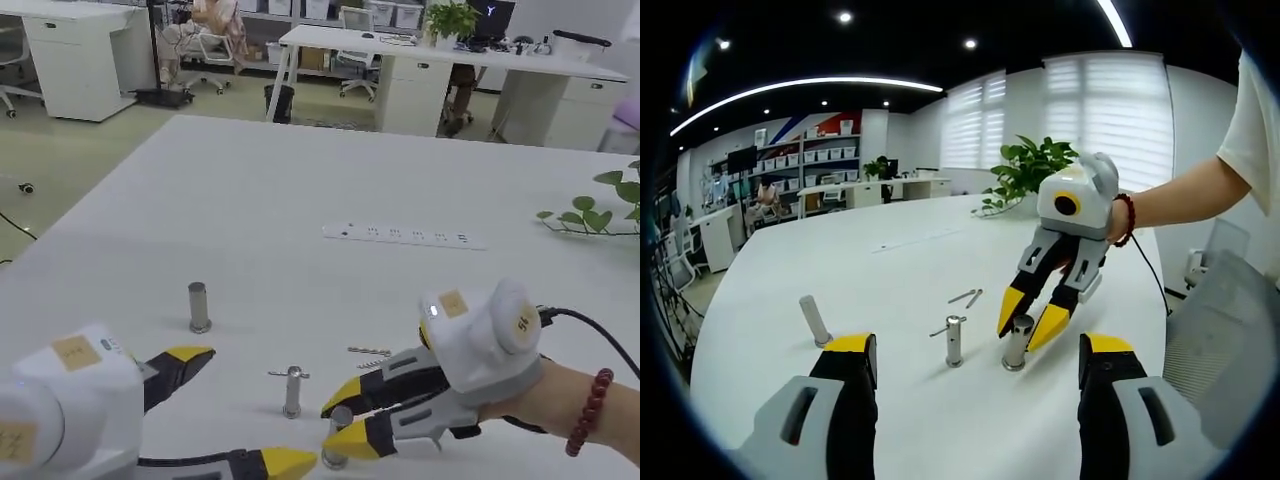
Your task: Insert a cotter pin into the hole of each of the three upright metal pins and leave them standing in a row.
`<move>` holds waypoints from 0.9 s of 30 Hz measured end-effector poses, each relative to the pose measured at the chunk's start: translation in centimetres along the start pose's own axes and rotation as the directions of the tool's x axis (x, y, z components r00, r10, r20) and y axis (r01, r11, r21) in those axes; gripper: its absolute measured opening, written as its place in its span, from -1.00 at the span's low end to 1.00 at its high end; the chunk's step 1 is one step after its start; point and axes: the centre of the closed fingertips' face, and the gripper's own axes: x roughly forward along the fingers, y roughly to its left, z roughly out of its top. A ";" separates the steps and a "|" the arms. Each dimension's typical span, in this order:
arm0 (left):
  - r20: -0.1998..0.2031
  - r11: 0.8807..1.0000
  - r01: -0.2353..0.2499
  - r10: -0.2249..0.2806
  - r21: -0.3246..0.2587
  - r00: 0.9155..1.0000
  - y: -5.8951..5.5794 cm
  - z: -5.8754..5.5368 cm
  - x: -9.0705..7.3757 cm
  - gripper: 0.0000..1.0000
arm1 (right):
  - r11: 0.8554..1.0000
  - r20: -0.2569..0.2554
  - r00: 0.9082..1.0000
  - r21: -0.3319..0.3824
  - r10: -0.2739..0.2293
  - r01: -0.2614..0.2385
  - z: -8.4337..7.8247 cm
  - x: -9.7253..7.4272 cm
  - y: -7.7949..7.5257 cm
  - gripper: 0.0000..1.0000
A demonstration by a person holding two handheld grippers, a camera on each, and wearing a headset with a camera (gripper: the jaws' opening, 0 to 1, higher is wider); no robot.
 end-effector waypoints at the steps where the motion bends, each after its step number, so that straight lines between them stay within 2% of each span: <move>1: -0.001 1.000 0.001 -0.001 0.001 1.000 0.0 0.0 0.0 0.65 | 1.000 0.001 1.000 0.002 0.001 -0.001 0.0 -0.1 0.0 -0.60; 8: 0.007 1.000 -0.001 0.001 -0.001 1.000 -0.1 0.2 -0.1 0.65 | 1.000 -0.008 1.000 0.016 -0.001 0.001 0.4 -1.2 0.4 -0.47; 17: 0.013 1.000 0.004 -0.004 0.001 1.000 -0.3 0.4 -0.2 0.65 | 0.999 -0.045 0.999 0.011 -0.029 0.030 0.3 -3.1 -0.3 -0.42; 24: 0.019 1.000 0.005 -0.005 0.001 1.000 -0.5 0.5 -0.3 0.62 | 0.997 -0.102 0.992 0.015 -0.080 0.082 -0.9 -4.2 -2.2 -0.43; 27: 0.017 1.000 0.006 -0.006 0.003 1.000 -0.7 0.5 -0.3 0.60 | 0.990 -0.132 0.983 0.043 -0.126 0.133 -1.5 -4.5 -3.7 -0.44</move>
